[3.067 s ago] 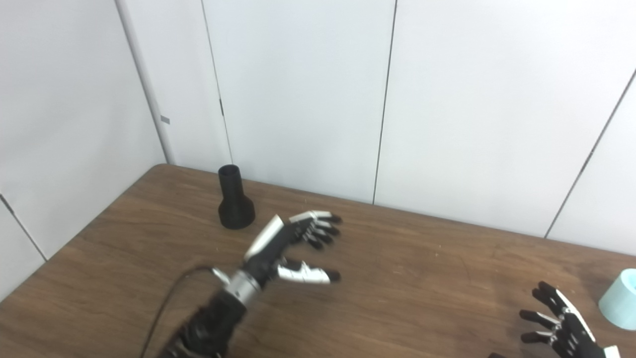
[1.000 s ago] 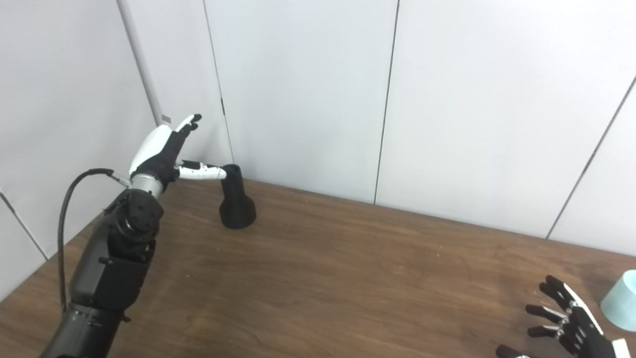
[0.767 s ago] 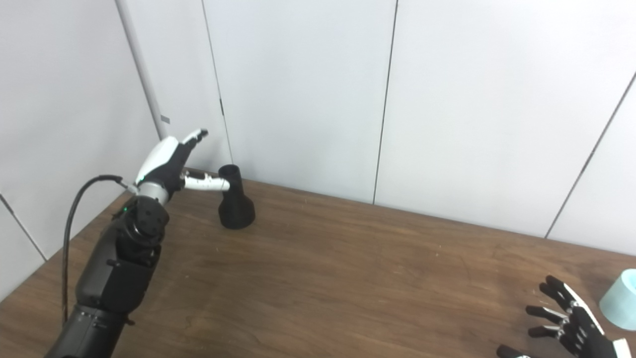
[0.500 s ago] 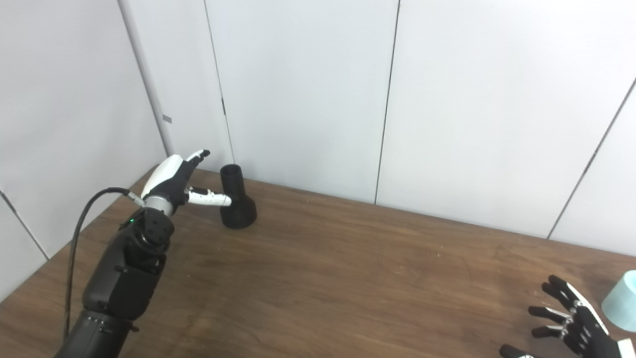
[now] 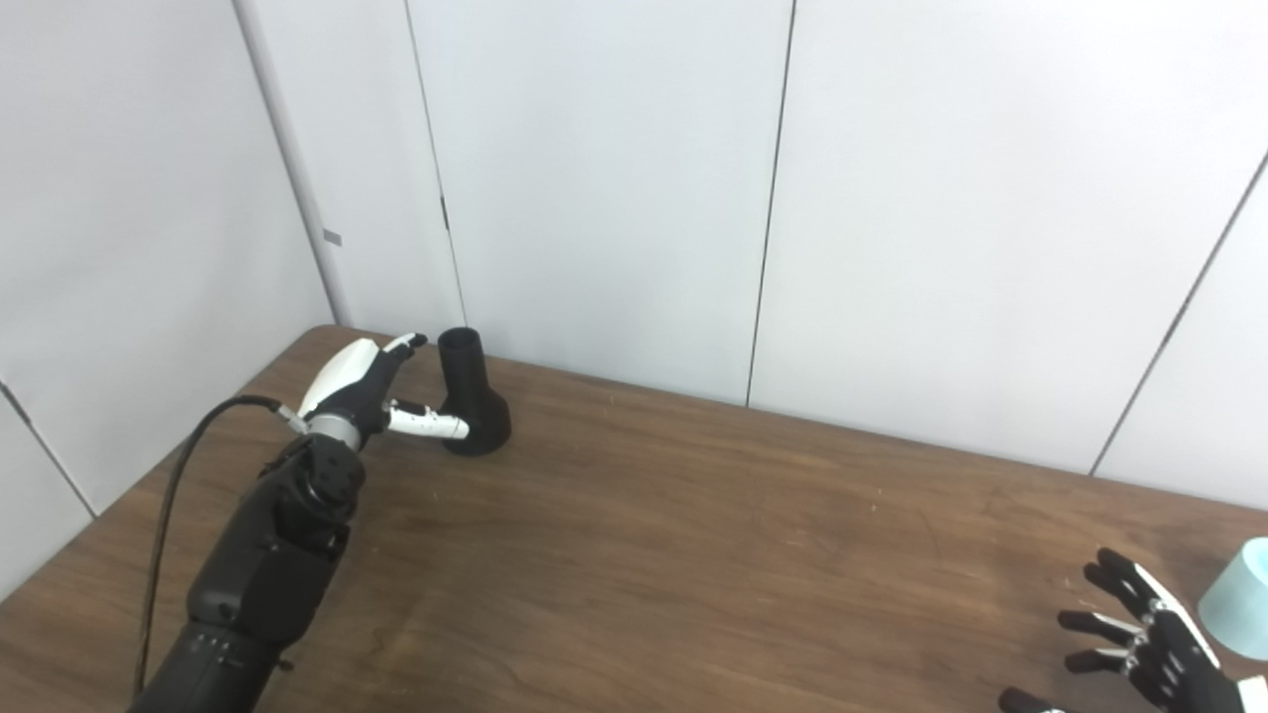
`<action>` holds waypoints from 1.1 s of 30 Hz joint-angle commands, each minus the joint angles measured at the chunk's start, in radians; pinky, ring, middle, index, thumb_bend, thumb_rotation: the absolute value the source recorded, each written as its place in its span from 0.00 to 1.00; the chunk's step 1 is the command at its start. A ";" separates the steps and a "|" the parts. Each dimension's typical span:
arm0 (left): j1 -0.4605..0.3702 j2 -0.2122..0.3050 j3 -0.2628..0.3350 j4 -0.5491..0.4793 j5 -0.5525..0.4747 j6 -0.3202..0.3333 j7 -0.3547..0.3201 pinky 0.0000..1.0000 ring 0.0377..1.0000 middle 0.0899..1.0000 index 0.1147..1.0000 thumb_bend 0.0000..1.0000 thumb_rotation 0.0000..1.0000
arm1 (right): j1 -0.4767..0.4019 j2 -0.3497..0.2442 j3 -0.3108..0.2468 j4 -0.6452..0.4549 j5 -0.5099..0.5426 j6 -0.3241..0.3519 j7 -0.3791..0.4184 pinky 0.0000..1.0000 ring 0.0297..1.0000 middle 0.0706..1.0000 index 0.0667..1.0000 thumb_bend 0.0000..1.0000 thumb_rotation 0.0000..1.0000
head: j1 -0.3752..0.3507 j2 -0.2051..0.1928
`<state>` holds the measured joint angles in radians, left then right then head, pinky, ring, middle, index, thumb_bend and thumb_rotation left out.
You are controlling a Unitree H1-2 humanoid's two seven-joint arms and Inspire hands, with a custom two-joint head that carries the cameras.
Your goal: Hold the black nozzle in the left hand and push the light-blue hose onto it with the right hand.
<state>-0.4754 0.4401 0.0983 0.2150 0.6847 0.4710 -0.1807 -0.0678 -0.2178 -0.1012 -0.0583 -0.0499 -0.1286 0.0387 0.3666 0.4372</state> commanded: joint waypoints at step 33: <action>-0.108 0.057 -0.125 0.205 -0.150 -0.079 0.181 1.00 0.89 0.77 0.82 0.89 0.27 | 0.017 -0.006 -0.017 -0.104 -0.012 0.024 -0.010 0.51 0.65 0.80 0.83 0.75 0.10 | -0.047 0.035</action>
<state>-0.5386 0.4687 -0.0264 0.4248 0.5346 0.4150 -0.0217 -0.0375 -0.2172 -0.1064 -0.1264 -0.0674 -0.0903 0.0386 0.3206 0.4694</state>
